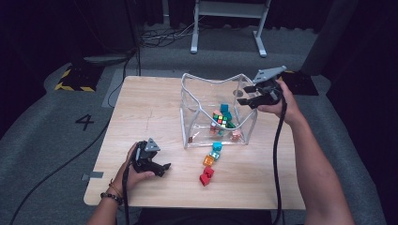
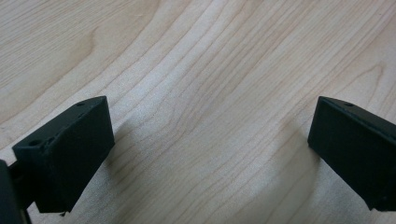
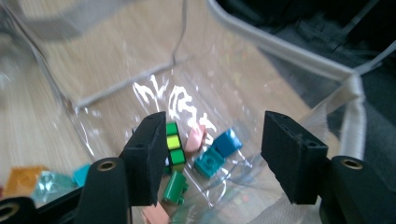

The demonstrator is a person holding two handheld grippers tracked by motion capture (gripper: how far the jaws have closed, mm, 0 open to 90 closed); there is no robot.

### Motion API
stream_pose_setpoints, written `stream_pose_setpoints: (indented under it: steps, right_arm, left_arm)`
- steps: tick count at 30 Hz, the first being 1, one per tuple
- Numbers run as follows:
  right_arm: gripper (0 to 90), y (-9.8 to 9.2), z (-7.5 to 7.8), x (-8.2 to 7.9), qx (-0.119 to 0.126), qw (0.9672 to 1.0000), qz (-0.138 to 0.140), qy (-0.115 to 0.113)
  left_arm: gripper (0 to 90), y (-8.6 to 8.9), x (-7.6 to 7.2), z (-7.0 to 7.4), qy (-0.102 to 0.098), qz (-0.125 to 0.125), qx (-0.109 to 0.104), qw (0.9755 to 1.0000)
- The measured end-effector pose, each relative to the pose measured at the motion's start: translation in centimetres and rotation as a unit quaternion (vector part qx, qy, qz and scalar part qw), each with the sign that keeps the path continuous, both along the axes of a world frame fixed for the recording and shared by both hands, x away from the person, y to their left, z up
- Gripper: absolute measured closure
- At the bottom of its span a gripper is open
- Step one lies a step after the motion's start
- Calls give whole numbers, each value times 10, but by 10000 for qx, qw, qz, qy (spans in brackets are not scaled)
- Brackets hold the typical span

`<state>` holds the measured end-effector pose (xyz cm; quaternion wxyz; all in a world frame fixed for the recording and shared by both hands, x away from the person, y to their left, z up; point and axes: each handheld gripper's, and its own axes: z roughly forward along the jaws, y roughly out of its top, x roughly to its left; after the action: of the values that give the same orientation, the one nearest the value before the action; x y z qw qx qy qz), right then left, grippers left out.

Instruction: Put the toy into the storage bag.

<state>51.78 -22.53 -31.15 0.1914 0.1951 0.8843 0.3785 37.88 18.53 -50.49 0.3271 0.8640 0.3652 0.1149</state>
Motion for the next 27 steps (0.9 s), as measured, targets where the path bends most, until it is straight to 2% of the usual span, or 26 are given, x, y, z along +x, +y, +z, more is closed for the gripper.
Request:
stream_pose_setpoints:
  steps: [2,4,6,10,13,14,15,17,20,22,26,27]
  right_arm:
    - [412,-11,3,-14,360,9990,-188,-166]
    - [411,-23,5,-28,695,9969,-257,-277]
    - [411,-33,6,-41,977,9942,-318,-313]
    - [413,-48,-4,-66,1191,9916,-251,-437]
    - [413,-55,-19,-78,1206,9913,-281,-455]
    - [413,-55,-19,-78,1206,9913,-281,-455]
    - [413,-60,-32,-82,1203,9912,-334,-446]
    - [413,-62,-42,-86,1143,9918,-357,-439]
    - [413,-64,-55,-91,1271,9907,-337,-354]
    - [413,-63,-63,-94,1180,9914,-368,-435]
    - [428,-62,-82,-95,1091,9926,-435,-316]
    - [434,-62,-88,-94,1106,9928,-419,-205]
  left_arm:
    - [5,0,0,0,1,-6,8,10000]
    - [5,0,0,0,-1,1,-2,10000]
    - [5,0,0,0,-2,-9,8,10000]
    - [5,0,0,0,0,-7,9,10000]
    - [4,0,0,0,-1,-6,6,10000]
    - [5,0,0,0,-1,-6,6,10000]
    - [5,0,0,0,-4,-9,8,10000]
    - [5,0,0,0,-2,-7,7,10000]
    - [5,0,0,0,-1,-8,10,10000]
    - [5,0,0,0,-1,-8,9,10000]
    - [5,0,0,0,-1,-6,9,10000]
    - [5,0,0,0,-1,-8,10,10000]
